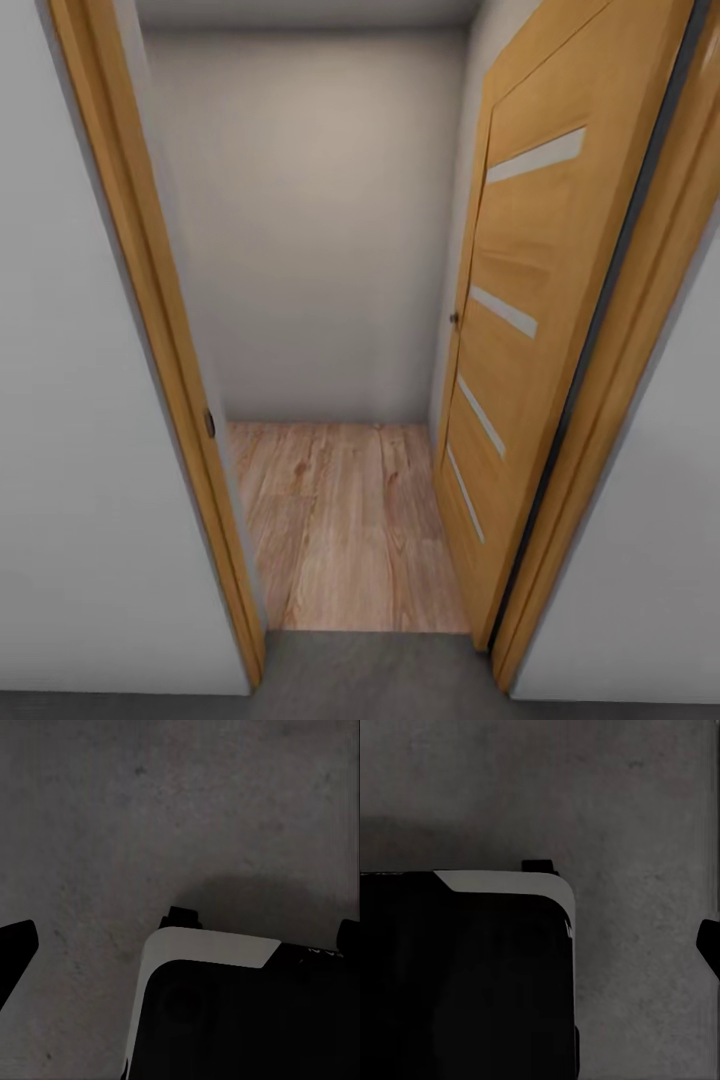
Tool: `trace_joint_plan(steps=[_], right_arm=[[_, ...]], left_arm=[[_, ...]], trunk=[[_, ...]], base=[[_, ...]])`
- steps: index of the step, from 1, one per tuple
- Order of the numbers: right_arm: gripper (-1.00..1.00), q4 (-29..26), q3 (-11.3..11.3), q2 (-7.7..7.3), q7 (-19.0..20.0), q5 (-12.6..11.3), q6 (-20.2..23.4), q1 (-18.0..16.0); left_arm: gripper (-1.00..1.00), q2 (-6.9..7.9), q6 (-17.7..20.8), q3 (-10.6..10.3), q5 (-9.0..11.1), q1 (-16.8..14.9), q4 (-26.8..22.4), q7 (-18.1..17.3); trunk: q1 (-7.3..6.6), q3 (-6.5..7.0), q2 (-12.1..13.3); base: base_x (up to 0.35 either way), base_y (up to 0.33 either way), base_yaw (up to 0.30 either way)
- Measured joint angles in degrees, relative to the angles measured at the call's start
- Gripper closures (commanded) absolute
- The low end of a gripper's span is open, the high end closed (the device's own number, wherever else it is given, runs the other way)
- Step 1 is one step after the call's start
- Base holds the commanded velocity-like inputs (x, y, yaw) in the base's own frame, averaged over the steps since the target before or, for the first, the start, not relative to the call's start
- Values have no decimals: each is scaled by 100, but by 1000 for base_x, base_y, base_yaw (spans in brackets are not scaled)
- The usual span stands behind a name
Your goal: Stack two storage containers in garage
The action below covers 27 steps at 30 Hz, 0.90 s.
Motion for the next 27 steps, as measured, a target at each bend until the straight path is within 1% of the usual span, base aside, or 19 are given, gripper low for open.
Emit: trace_joint_plan(steps=[10, 13, 21, 27], right_arm=[[-100, 1, 0, -16, -3, 0, -5, 0], [-100, 1, 0, -17, -7, -1, -5, -1], [-100, 1, -1, -16, -8, -4, -3, -1], [-100, 1, 0, -27, -4, 0, -4, 0]], left_arm=[[-100, 2, -12, 2, 0, 0, 0, -3], [-100, 7, -30, 4, 1, 1, -1, -4], [-100, 9, -50, 6, 0, 1, -1, -3], [-100, 9, -53, 4, 0, 0, 0, 0]], trunk=[[0, 0, 0], [0, 0, 0], [3, 0, 1], [3, 0, 1]], base=[[309, -111, 3], [281, -88, 147], [66, -20, 235], [4, -1, 57]])
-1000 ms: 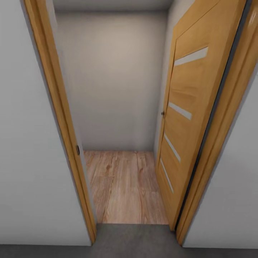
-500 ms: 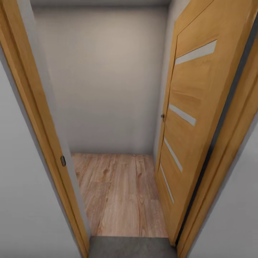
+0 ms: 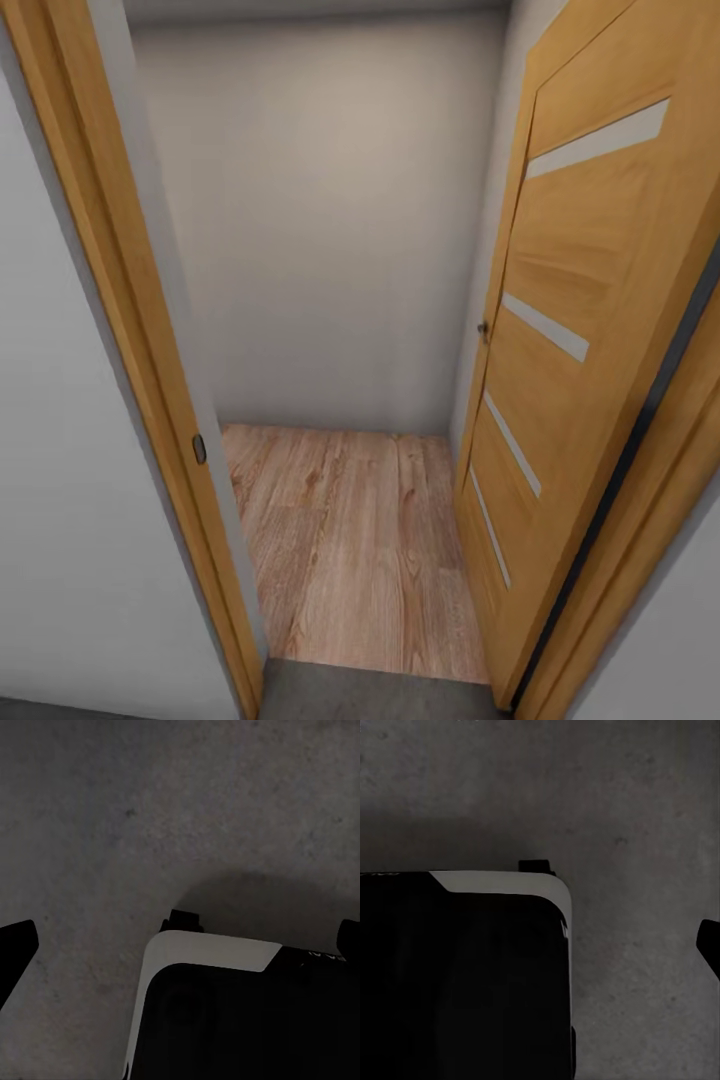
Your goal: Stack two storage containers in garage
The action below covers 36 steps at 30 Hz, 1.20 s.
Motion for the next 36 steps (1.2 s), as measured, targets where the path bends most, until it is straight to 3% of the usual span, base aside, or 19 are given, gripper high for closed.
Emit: trace_joint_plan(steps=[12, 36], right_arm=[[-100, 0, 1, -17, 5, 6, -5, 0], [-100, 0, 8, 1, 4, 6, -6, 0]], left_arm=[[-100, -2, 23, -4, -9, 0, 0, -18], [-100, 0, 44, -4, -4, 0, 0, -26]], trunk=[[-2, 0, 0], [-3, 0, 0]], base=[[47, 0, 3], [312, -22, 0]])
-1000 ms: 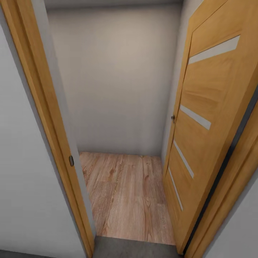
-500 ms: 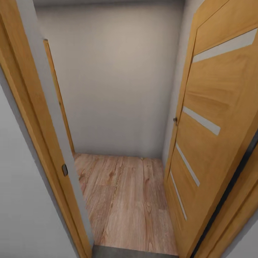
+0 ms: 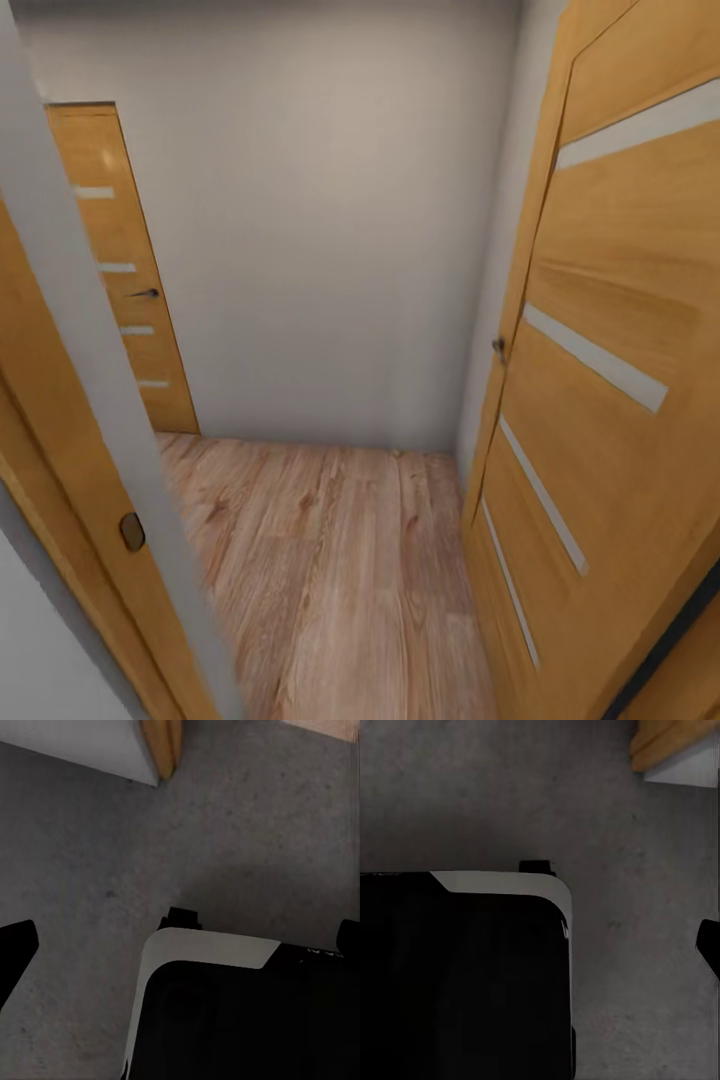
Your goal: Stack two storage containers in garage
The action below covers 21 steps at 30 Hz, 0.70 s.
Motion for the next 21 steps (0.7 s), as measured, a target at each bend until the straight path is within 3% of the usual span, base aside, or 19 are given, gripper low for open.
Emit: trace_joint_plan(steps=[7, 12, 21], right_arm=[[-100, 0, -6, 8, 0, -4, -3, 0], [-100, -2, -7, 15, 0, -5, -4, 1], [-100, -1, -6, -2, 1, 5, -3, 0]], left_arm=[[-100, 0, 0, 0, -3, 0, 0, 0], [-100, 0, -3, 0, 2, -1, 1, 0], [-100, 0, -26, 0, 4, 0, 0, 9]], trunk=[[0, 0, 0], [0, 0, 0], [3, 0, 1]], base=[[317, -93, -12], [304, -95, -144], [62, -18, -20]])
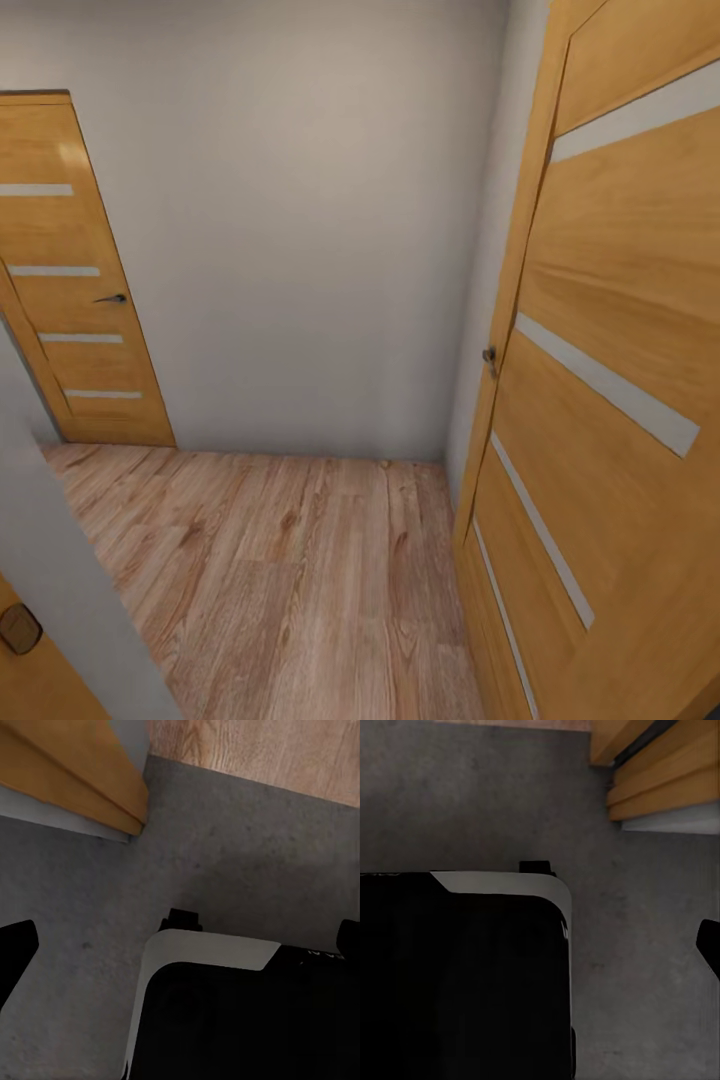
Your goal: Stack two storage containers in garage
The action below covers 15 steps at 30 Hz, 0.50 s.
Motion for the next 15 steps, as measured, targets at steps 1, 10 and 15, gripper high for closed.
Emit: trace_joint_plan(steps=[1, 10, 15], right_arm=[[-100, 0, 1, -1, 0, 1, 0, 0], [-100, 1, 6, -4, 0, 5, 4, 0], [-100, 1, 6, -7, 0, 6, 1, 0]], left_arm=[[-100, 0, 0, 0, 0, 0, 0, 0], [-100, 0, 6, 3, 2, 0, 0, 1], [-100, 15, 15, 2, 8, 0, 0, 1]], trunk=[[0, 0, 0], [-2, 0, -1], [-3, 0, -1]], base=[[5, -1, -1], [84, 0, 0], [296, 0, 0]])
